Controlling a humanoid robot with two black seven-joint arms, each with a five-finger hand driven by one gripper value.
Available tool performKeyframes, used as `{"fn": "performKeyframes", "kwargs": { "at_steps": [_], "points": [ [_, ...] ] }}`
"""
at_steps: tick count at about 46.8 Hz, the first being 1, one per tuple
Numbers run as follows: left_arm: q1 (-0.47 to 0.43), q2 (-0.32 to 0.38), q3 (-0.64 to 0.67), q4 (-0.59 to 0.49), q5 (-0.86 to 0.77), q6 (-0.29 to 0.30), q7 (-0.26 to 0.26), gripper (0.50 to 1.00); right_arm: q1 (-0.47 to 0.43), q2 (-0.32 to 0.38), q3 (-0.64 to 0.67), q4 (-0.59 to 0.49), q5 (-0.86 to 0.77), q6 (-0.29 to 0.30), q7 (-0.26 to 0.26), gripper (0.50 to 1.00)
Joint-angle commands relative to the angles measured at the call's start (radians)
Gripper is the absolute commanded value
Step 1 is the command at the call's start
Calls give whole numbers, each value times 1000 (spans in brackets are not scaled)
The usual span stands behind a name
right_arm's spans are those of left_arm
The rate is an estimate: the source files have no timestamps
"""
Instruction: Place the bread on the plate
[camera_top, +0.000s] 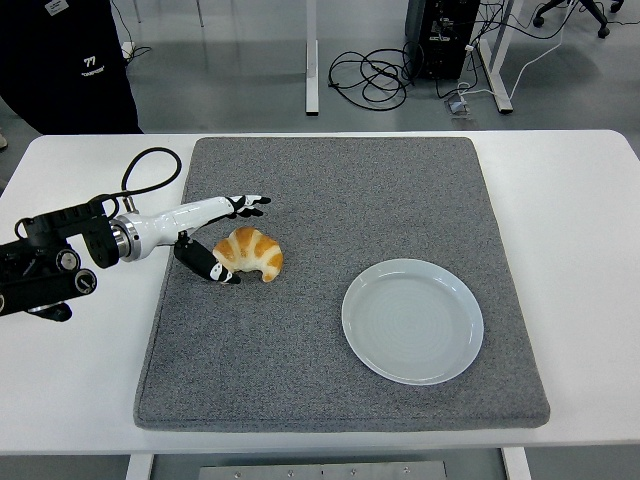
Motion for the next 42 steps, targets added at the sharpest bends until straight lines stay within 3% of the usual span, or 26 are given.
{"fn": "performKeyframes", "kwargs": {
  "at_steps": [1, 15, 42],
  "points": [
    [18, -2, -1, 2, 19, 34, -1, 922, 0, 0, -1, 0, 0, 0, 0, 1000],
    [56, -39, -4, 18, 21, 120, -57, 901, 0, 0, -1, 0, 0, 0, 0, 1000],
    [122, -62, -60, 96, 18, 123, -80, 877, 0, 0, 0, 0, 0, 0, 0, 1000]
  ]
}}
